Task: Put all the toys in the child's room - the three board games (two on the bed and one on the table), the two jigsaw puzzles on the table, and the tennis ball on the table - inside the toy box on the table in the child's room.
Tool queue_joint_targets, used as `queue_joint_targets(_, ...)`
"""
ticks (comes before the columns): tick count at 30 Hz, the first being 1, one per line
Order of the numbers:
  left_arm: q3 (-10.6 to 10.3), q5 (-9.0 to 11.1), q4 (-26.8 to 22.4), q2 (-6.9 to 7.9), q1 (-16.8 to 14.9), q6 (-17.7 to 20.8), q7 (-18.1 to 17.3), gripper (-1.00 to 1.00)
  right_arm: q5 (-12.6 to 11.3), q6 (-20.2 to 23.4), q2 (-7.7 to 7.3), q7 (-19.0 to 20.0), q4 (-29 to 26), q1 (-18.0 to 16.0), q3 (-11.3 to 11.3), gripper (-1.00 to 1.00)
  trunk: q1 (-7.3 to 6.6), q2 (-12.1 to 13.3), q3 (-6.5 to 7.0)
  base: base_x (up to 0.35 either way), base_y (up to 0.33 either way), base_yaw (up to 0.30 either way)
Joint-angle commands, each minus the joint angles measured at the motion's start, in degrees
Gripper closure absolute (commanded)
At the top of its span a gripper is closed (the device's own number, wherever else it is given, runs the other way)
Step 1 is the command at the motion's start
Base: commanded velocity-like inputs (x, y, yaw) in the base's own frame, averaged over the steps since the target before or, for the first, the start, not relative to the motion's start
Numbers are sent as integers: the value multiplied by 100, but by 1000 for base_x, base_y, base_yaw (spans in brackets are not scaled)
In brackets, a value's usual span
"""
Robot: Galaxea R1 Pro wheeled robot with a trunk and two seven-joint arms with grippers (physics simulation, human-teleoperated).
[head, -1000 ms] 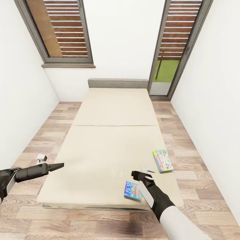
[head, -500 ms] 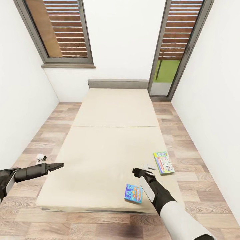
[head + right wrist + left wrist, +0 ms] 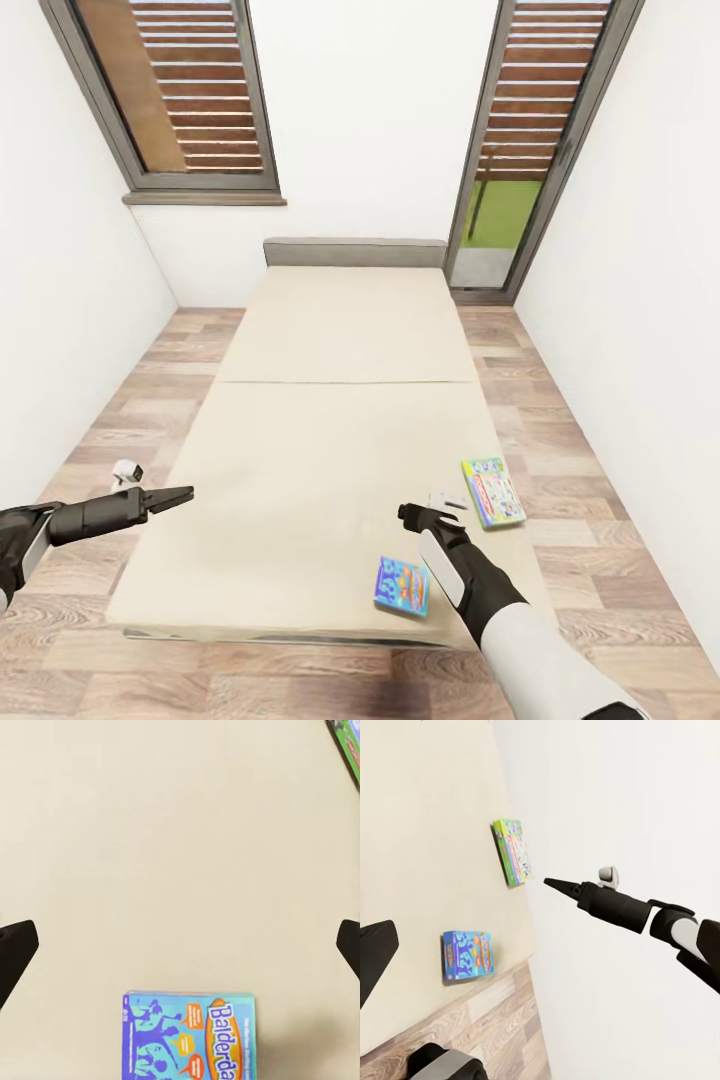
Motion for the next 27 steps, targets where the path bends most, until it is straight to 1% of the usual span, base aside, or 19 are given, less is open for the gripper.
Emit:
queue_joint_targets(1,7,-6,0,0,-4,65,-24,-100,-34,17,-3,-49,-10,-2,26,-100,4,-10,-9,127,57,0)
queue_joint_targets(9,21,0,0,8,-4,69,-24,-100,-3,-63,-2,-49,-10,5,61,-100,4,-10,-9,154,69,0)
queue_joint_targets(15,20,2,0,2,-4,64,-24,-100,-13,-166,-2,-48,-10,6,52,-100,4,-10,-25,27,10,0)
queue_joint_targets(27,-1,-4,0,0,-4,47,-24,-100,-60,-186,-1,-48,-10,6,19,-100,4,-10,-120,2,1,0)
